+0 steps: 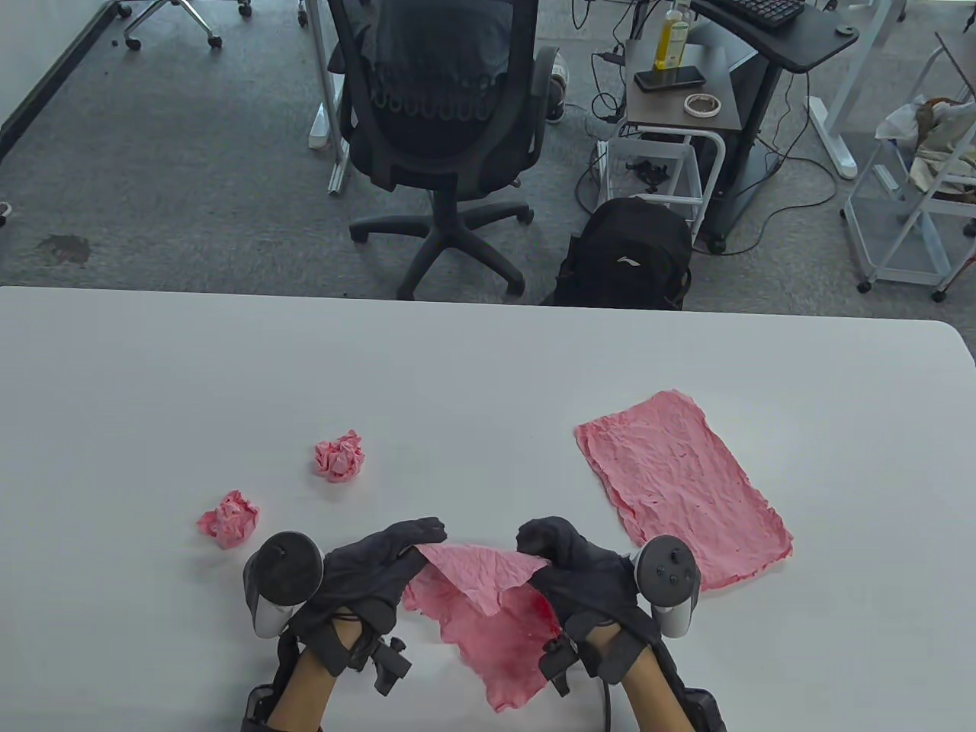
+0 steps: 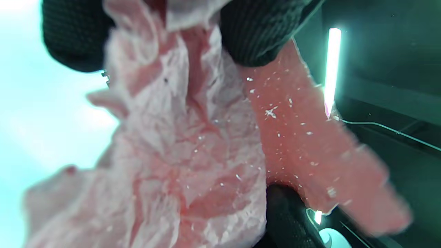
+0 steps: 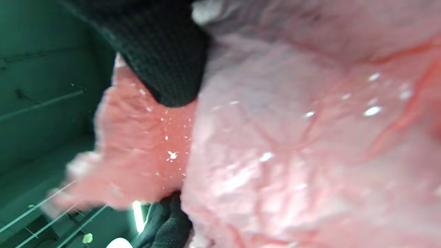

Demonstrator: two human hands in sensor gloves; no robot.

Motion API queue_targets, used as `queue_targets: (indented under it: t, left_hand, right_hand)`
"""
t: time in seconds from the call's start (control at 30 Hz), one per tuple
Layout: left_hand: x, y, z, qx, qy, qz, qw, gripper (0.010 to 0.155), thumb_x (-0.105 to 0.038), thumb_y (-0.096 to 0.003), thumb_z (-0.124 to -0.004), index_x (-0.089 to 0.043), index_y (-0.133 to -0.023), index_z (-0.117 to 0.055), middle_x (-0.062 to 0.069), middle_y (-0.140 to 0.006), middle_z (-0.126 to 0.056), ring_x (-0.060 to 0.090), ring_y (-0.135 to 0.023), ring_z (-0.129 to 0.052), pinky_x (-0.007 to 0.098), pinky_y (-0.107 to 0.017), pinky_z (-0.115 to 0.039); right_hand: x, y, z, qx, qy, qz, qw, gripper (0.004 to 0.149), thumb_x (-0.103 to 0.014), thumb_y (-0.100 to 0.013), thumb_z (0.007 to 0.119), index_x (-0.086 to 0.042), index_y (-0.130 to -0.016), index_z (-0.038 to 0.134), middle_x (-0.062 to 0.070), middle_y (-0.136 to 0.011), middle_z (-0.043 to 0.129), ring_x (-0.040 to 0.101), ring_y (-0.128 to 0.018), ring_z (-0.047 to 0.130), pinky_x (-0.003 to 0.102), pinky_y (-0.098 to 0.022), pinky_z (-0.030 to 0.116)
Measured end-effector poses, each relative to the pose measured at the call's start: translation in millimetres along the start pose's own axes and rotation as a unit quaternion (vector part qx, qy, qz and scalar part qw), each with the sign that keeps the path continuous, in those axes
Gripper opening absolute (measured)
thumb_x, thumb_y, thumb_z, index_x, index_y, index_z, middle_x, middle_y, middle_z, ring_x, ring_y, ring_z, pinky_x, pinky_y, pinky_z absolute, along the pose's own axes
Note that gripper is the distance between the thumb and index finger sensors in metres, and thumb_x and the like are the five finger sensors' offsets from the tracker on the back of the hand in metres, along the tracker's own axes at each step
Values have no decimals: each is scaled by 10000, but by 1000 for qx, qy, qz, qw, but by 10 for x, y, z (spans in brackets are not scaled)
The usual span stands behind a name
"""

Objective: Flatten crumpled papers and stack

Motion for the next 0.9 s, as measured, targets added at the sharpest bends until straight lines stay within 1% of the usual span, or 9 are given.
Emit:
queue_targets:
  t: [0.17, 0.23, 0.33, 0.5, 0.57, 0.6, 0.63, 0.77, 0.9]
  left_hand:
    - [-44, 49, 139, -30, -118, 6, 993, 464, -377, -510, -829, -157, -917, -870, 38, -633, -1007, 214, -392, -1064, 449, -389, -850]
    - [-153, 53, 148, -34, -171, -37, 984, 563, -426, -497, -844, -183, -1001, -781, 51, -780, -942, 256, -556, -1034, 480, -489, -812]
    - [-311, 71, -66, 38, -157, -88, 983, 952, -577, -455, -881, -254, -1176, -350, 101, -1171, -452, 423, -1061, -595, 656, -726, -532]
    - [-310, 2, -407, 158, -181, -68, 968, 1218, -678, -436, -852, -225, -1073, 83, 101, -1171, -38, 479, -1140, -238, 732, -753, -362]
    - [-277, 4, -339, 89, -148, -63, 983, 900, -525, -470, -861, -225, -1164, -373, 148, -1157, -485, 463, -1056, -618, 682, -714, -549]
    - [-252, -13, -288, 67, -106, -74, 989, 597, -452, -499, -836, -230, -1046, -744, 83, -1026, -790, 394, -931, -850, 633, -674, -653]
    - [-227, -23, -242, 63, -66, -69, 993, 458, -419, -521, -796, -225, -929, -870, 61, -870, -935, 342, -756, -993, 569, -620, -736]
    - [-210, 10, -71, 25, -15, -71, 997, 451, -410, -519, -797, -201, -911, -879, 75, -799, -958, 322, -650, -1022, 534, -563, -773]
    - [-161, 14, 35, 9, -80, -58, 995, 451, -411, -518, -797, -202, -909, -881, 63, -788, -966, 308, -633, -1032, 523, -552, -786]
  right_hand:
    - [-32, 35, -132, 56, 42, -12, 997, 398, -369, -464, 882, -158, -802, 857, 46, -467, 911, 213, -327, 954, 510, -358, 797]
    - [-87, 41, -119, 70, 81, -29, 994, 388, -383, -464, 881, -154, -778, 876, 37, -428, 911, 205, -296, 952, 507, -343, 801]
    - [-195, 53, -8, 61, 144, -71, 985, 384, -410, -465, 872, -164, -758, 893, 11, -394, 911, 194, -284, 957, 501, -341, 809]
    - [-389, 89, 235, 35, 174, -146, 973, 407, -428, -459, 857, -138, -740, 912, 0, -342, 900, 241, -307, 970, 534, -363, 795]
    - [-421, 98, 278, 23, 186, -164, 969, 410, -426, -456, 860, -141, -746, 910, 3, -344, 901, 255, -340, 974, 545, -387, 787]
    - [-412, 91, 285, 12, 187, -154, 970, 430, -419, -455, 868, -134, -776, 892, 12, -362, 899, 275, -376, 971, 561, -410, 771]
    - [-386, 74, 275, -5, 191, -134, 972, 470, -414, -452, 879, -123, -821, 859, 29, -401, 894, 302, -422, 960, 582, -435, 748]
    - [-171, 22, 170, -59, 216, -31, 974, 403, -374, -466, 876, -136, -792, 894, 65, -533, 873, 367, -604, 893, 647, -526, 653]
    - [49, -17, 16, -87, 112, 17, 990, 408, -350, -456, 897, -150, -808, 841, 183, -875, 754, 507, -842, 691, 695, -583, 546]
Point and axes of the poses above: the tracker on the back of each hand, its own x axis roughly to the little-finger side, its own y axis roughly from the fingertips to the wrist, z = x × y, the point moved 2 cm from there along -y, roughly from the wrist to the fingertips
